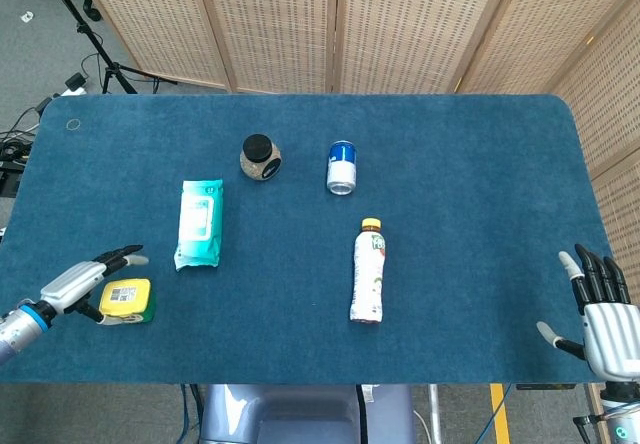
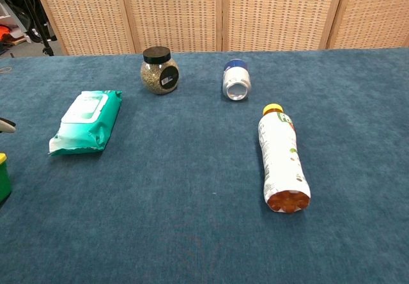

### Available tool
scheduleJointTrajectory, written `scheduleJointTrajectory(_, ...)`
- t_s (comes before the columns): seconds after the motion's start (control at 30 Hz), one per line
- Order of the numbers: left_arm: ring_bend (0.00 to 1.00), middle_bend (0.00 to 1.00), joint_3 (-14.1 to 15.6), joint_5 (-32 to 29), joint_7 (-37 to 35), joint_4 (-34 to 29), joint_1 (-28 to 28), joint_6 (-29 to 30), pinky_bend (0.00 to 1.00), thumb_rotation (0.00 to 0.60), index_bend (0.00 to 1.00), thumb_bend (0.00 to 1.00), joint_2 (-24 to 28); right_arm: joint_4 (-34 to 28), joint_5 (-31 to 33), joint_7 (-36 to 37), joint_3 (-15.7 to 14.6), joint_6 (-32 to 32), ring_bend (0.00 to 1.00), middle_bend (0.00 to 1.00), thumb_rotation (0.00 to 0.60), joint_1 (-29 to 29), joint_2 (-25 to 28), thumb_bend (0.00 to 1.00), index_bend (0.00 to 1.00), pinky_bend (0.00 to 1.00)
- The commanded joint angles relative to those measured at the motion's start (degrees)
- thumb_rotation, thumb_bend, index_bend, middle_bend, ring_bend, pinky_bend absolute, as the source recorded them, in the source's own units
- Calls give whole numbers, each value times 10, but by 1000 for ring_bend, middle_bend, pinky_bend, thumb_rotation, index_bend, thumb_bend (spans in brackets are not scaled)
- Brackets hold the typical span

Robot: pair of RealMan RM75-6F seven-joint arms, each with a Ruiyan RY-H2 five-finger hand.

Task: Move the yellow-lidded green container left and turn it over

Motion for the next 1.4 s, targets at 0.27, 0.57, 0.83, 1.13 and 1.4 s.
scheduleJointTrajectory(0.27,0,0,2,-22,102,-116,21,43,9,600,2,0,89,-3,-5,8,-2,6,0,0,600,-3,5,0,19,0)
scheduleJointTrajectory(0.57,0,0,0,-74,332,-326,9,-45,8,600,0,0,185,-5,-9,25,-2,14,0,0,600,-6,14,0,19,0)
scheduleJointTrajectory(0.83,0,0,-31,-161,521,-411,20,-89,9,600,0,0,177,-7,-8,35,-1,18,0,0,600,-9,18,0,19,0)
scheduleJointTrajectory(1.13,0,0,-74,-285,662,-443,25,-122,37,600,0,0,119,-5,-7,41,0,17,0,0,600,-8,20,0,19,0)
scheduleJointTrajectory(1.4,23,15,-86,-312,683,-444,26,-134,120,600,13,0,93,-5,-5,44,1,17,0,0,600,-9,21,0,19,0)
